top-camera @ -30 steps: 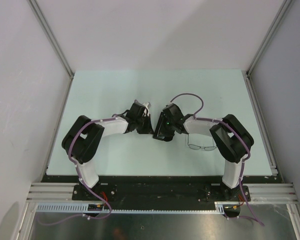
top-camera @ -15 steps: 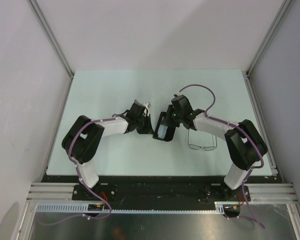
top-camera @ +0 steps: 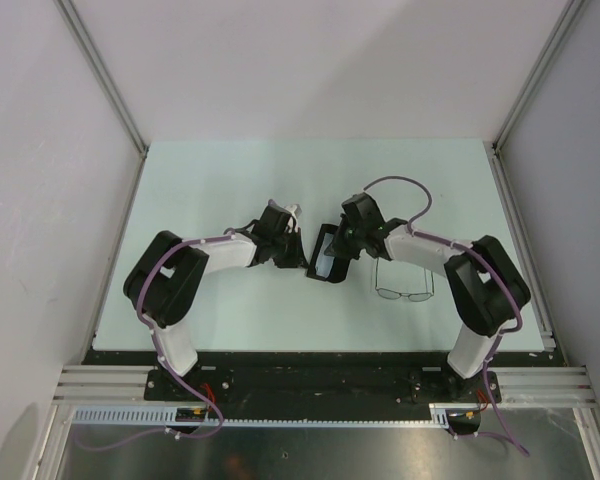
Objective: Organize the sunglasses
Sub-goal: Smooth out the folded cleaning cloth from the sunglasses case.
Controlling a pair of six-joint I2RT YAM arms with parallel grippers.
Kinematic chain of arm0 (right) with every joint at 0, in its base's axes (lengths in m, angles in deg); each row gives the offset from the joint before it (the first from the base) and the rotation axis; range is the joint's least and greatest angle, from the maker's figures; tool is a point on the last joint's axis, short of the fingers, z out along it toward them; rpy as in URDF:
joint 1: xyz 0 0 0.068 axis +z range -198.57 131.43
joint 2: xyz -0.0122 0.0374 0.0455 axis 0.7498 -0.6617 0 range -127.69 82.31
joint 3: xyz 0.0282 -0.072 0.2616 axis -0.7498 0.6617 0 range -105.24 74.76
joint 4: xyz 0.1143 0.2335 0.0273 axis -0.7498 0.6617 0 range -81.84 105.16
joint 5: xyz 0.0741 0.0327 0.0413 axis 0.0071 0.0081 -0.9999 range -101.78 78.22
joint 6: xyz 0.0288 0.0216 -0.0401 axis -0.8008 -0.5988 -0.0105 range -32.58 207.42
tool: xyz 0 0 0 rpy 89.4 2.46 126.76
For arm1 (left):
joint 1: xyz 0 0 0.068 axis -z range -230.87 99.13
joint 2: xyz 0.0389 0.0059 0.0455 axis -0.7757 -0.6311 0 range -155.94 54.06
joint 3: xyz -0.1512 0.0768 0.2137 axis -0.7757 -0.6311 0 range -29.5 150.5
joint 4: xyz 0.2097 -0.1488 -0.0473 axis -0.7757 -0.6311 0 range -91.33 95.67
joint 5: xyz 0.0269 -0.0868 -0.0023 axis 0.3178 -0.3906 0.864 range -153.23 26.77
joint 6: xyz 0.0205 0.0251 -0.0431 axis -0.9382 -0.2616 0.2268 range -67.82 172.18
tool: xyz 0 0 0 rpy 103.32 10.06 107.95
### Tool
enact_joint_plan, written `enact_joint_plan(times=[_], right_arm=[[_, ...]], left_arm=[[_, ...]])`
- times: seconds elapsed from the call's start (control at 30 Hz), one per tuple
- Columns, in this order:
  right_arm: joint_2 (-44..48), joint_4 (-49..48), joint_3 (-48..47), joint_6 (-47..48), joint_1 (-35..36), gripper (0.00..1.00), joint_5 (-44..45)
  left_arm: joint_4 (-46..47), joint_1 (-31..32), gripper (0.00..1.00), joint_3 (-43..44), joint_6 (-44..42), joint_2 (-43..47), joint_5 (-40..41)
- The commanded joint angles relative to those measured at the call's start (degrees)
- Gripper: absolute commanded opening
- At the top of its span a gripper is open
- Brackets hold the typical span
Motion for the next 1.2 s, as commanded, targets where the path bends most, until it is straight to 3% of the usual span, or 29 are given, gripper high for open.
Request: enact_joint_plan(times=[0.0, 1.17], right_arm=[[-3.06, 0.88, -1.29, -3.33, -0.03, 0.0, -0.35], [-10.44, -4.57, -1.37, -0.96, 1.91, 0.0, -4.48]], left_arm=[[1.0, 0.51, 0.11, 1.69, 0.81, 2.54, -0.79], [1.0, 0.51, 0.11, 2.48, 0.64, 2.1, -1.67]])
